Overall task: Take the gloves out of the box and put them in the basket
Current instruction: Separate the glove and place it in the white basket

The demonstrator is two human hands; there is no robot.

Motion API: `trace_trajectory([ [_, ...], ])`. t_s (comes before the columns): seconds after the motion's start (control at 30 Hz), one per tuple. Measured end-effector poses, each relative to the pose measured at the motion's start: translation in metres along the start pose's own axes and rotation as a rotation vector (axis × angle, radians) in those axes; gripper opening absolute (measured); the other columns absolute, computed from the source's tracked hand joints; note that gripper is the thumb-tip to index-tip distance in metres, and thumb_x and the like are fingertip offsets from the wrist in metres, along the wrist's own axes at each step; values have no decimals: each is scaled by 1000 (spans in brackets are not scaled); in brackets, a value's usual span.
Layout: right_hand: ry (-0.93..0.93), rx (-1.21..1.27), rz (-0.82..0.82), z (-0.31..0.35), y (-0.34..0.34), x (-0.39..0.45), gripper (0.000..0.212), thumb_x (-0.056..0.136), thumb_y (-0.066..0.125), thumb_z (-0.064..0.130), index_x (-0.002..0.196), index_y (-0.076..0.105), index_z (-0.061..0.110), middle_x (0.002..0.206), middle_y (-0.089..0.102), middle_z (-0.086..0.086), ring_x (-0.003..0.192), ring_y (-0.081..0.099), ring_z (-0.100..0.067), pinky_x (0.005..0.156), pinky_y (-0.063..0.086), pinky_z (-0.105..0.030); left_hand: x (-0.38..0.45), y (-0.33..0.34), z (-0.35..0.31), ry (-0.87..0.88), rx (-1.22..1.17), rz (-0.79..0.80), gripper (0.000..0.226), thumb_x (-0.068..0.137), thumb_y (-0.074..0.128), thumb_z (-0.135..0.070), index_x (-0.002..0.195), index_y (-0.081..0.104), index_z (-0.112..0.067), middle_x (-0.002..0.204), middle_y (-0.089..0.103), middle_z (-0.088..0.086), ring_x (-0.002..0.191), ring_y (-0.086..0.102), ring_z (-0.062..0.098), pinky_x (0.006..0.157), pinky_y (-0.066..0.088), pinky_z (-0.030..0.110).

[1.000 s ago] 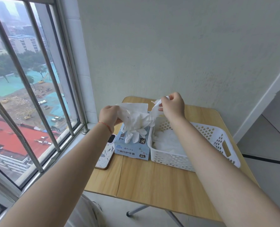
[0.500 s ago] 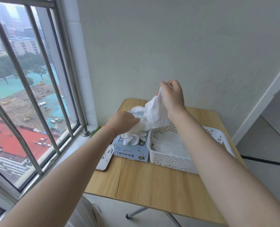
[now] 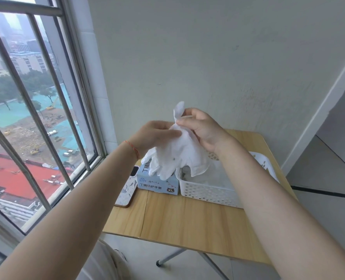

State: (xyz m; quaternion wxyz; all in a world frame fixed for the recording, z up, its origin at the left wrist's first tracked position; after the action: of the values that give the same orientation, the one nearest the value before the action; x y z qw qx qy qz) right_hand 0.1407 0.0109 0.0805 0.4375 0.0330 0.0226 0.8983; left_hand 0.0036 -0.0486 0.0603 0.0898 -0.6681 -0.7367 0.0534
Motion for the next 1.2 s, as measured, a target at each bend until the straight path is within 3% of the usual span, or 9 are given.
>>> trace_trajectory([
  [0.13, 124, -232, 12, -16, -13, -3, 46, 78, 78, 12, 119, 59, 9, 112, 67, -14, 95, 68, -25, 83, 56, -38, -3, -15, 4, -56, -29, -296, 18, 71, 70, -29, 76, 62, -14, 68, 55, 6, 53, 45, 16, 45, 34, 20],
  [0.27, 248, -300, 40, -22, -14, -13, 15, 81, 73, 3, 94, 66, 6, 85, 70, -9, 77, 66, -23, 75, 53, -35, -6, -26, 13, -53, -192, -468, 8, 87, 63, -9, 81, 58, -8, 71, 50, 7, 56, 48, 19, 49, 43, 21],
  [0.37, 202, -202, -101, -16, -18, -13, 15, 80, 74, 3, 84, 60, 9, 77, 67, -7, 68, 63, -20, 63, 51, -28, -7, -32, 22, -108, -198, -528, 13, 86, 52, -3, 76, 57, -8, 70, 47, 6, 68, 45, 22, 59, 43, 27],
  [0.5, 23, -33, -237, 3, -20, -13, 16, 80, 74, 3, 84, 61, 11, 81, 66, -8, 76, 63, -23, 75, 52, -36, -16, -31, 25, -292, 392, -287, 17, 94, 52, -4, 99, 62, -16, 76, 65, -2, 72, 63, 15, 51, 47, 11],
  [0.6, -25, -106, -157, 15, -9, -18, 15, 81, 71, 2, 86, 62, 13, 81, 66, -5, 77, 63, -22, 73, 51, -33, -25, -24, 24, -276, 465, -201, 16, 91, 55, -9, 99, 67, -16, 86, 69, -1, 71, 64, 10, 62, 54, 22],
  [0.7, 53, -312, 78, 18, 7, -25, 16, 81, 72, 5, 92, 65, 15, 88, 67, -7, 84, 63, -24, 75, 49, -34, -26, -25, 11, -26, 101, -307, 29, 80, 52, -4, 98, 66, -21, 101, 65, 5, 84, 59, 19, 74, 50, 26],
  [0.8, 95, -489, 201, 18, 18, -32, 19, 79, 76, 12, 97, 70, 14, 89, 66, -6, 81, 60, -20, 67, 44, -30, -30, -12, -2, 81, -148, 33, 33, 72, 53, -10, 102, 68, -13, 105, 68, 6, 98, 63, 19, 91, 50, 32],
  [0.97, 83, -404, 68, 17, 8, -29, 23, 78, 76, 7, 100, 68, 11, 89, 69, -6, 78, 65, -19, 70, 50, -29, -34, -9, 6, 18, -208, 136, 10, 74, 61, -11, 77, 69, -17, 83, 66, 2, 80, 61, 19, 77, 49, 30],
  [1.2, 74, -106, -17, 12, -5, -23, 8, 83, 69, 1, 90, 67, 6, 85, 69, -12, 73, 64, -22, 73, 52, -32, -34, -18, 19, -112, -278, 132, 40, 71, 73, -28, 103, 64, -6, 102, 60, 19, 93, 55, 33, 80, 46, 40],
])
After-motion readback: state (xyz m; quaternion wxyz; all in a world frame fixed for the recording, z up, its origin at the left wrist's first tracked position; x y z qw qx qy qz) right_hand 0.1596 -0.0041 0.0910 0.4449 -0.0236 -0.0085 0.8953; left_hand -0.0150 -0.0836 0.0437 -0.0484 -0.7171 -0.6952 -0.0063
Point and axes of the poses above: each hand's wrist, its own x-axis towards the middle knuckle, its own y-axis out of the palm, z = x × y, the point moved 4 cm from there along x, towards the middle knuckle
